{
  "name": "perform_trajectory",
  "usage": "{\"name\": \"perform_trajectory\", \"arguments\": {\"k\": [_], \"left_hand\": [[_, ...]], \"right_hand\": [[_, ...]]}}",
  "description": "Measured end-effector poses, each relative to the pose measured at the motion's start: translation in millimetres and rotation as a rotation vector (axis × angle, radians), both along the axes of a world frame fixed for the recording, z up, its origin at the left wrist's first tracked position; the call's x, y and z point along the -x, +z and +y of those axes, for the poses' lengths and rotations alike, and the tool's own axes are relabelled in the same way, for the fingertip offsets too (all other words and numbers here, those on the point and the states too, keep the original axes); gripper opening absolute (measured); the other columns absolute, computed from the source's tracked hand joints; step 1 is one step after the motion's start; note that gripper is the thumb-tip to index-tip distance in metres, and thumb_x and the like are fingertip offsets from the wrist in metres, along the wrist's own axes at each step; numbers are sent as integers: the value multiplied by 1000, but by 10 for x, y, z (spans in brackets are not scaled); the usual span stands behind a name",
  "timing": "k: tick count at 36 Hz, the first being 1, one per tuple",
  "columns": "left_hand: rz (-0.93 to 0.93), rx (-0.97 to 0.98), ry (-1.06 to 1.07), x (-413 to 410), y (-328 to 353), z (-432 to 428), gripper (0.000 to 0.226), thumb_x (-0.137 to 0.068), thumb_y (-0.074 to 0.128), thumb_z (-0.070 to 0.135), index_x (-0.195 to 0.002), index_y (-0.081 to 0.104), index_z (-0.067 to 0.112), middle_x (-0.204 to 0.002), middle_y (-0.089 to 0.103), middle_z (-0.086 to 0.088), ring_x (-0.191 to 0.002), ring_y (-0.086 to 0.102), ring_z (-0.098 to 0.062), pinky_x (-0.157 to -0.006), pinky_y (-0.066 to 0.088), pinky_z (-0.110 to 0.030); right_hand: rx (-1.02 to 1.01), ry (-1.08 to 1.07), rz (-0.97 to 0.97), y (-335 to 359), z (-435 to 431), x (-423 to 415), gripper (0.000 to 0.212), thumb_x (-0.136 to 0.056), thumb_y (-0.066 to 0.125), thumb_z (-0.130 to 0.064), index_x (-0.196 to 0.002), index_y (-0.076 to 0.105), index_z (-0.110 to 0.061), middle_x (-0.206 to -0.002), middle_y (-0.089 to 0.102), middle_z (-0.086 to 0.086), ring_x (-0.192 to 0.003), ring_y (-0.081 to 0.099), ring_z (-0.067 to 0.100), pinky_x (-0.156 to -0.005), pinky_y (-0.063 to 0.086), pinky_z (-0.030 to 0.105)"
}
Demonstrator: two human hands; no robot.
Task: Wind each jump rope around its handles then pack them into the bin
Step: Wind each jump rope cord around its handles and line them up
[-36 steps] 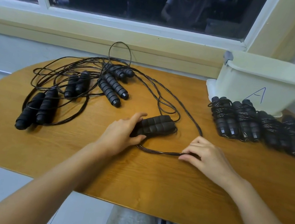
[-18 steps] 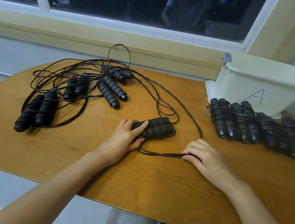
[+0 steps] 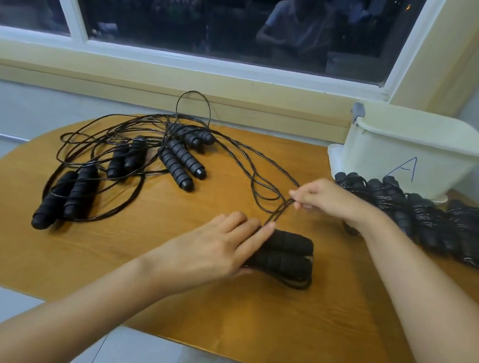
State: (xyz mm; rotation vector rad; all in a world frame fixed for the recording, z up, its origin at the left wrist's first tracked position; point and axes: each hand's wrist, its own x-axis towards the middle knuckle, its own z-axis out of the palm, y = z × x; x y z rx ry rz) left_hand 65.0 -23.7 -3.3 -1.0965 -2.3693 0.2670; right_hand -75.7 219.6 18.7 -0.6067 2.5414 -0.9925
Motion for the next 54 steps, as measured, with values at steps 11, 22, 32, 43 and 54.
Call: {"name": "perform_trajectory", "arguments": {"k": [11,22,32,43,54], "left_hand": [[-46,-114,429,271,126,-35,79,-70,78,30,-128,52,-17,-93,66,-25,-74,62,-36,-55,52,-42],[-108,-351,560,313,132,15,78,-67,82,24,-127,53,-15,-85,63,-23,-71,60,-39,-55,53,-43],[-471,-806,377,224,196,69,66,-97,58,28,-152,28,9,-123,51,-8,-113,48,-22,-93,37,-23],[-688,-713,128,138,275,58,69,-96,54,36,-155,19,25,-135,44,5,-117,44,-4,-97,34,-11],[-466,-749,240,187,229,160,80,-78,40,78,-137,48,25,-115,56,10,-104,54,-8,-84,45,-25]], "right_hand": [[-4,-81,412,488,-518,-1101,30,-99,54,-36,-85,76,-23,-59,56,-6,-60,51,17,-60,41,37],[-130,-191,846,12,-466,-1509,16,-95,63,-30,-87,76,-24,-65,64,-11,-55,60,9,-43,35,17],[441,-220,-34,-153,-466,-1314,19,-98,58,-21,-90,75,-22,-74,72,-4,-49,57,8,-75,53,18],[741,-334,-95,-248,-555,-1211,16,-95,62,-9,-106,71,-15,-75,74,2,-48,53,13,-58,49,23],[736,-262,58,-328,-575,-1274,20,-94,62,-4,-97,71,-21,-74,73,-1,-53,60,22,-67,54,28]]}}
